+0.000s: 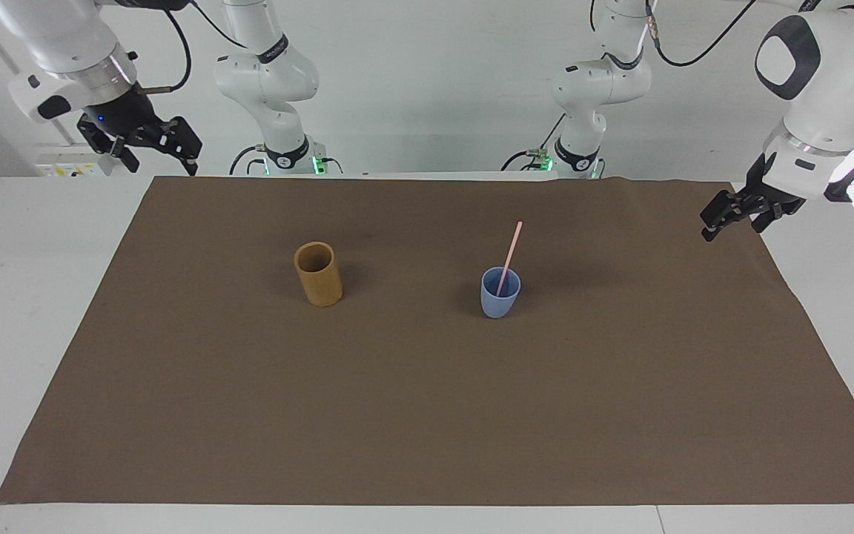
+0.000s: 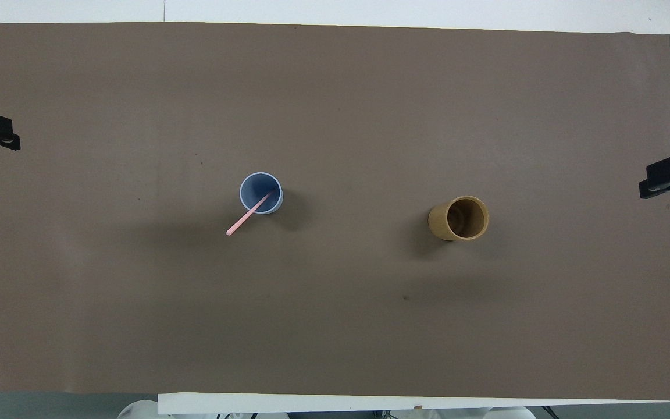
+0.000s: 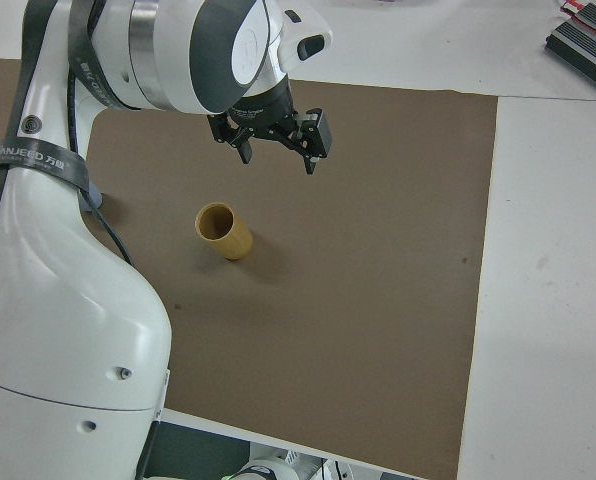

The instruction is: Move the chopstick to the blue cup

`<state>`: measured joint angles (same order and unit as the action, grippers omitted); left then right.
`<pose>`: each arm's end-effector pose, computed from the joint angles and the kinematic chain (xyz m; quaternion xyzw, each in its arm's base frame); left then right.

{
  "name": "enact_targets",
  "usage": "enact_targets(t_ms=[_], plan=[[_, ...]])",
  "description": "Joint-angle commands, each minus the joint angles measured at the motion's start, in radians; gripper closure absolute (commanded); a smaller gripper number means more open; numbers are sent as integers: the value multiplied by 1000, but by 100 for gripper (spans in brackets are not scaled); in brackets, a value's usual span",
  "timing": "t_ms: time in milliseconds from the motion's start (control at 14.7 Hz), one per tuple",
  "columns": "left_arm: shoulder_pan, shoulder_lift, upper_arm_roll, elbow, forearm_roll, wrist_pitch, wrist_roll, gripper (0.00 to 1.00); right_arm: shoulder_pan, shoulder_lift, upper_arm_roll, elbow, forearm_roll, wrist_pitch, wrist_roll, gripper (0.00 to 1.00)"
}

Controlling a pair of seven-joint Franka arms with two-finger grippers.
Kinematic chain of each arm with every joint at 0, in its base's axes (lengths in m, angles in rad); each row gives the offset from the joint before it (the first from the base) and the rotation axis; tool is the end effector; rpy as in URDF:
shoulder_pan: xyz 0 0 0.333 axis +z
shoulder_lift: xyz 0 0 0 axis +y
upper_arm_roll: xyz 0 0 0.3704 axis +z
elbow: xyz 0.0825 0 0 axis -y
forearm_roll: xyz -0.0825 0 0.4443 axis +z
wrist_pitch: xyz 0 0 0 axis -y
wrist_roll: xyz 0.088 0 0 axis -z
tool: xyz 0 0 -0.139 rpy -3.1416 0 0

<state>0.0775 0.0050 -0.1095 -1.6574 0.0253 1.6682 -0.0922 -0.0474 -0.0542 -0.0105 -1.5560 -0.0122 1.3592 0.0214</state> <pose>0.6229 -0.0165 0.6061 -0.9995 -0.0289 -0.0037 0.0121 0.5662 -0.0349 0.6702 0.9966 -0.0404 -0.0713 0.0045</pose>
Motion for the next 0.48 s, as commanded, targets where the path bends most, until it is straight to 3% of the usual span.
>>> enact_targets(t_ms=[0, 408], plan=[[5, -3, -1, -5, 4, 12, 5, 0, -5, -30, 4, -33, -15, 21, -30, 0], [5, -3, -1, -7, 2, 12, 5, 0, 7, -19, 15, -32, -18, 50, -27, 0]])
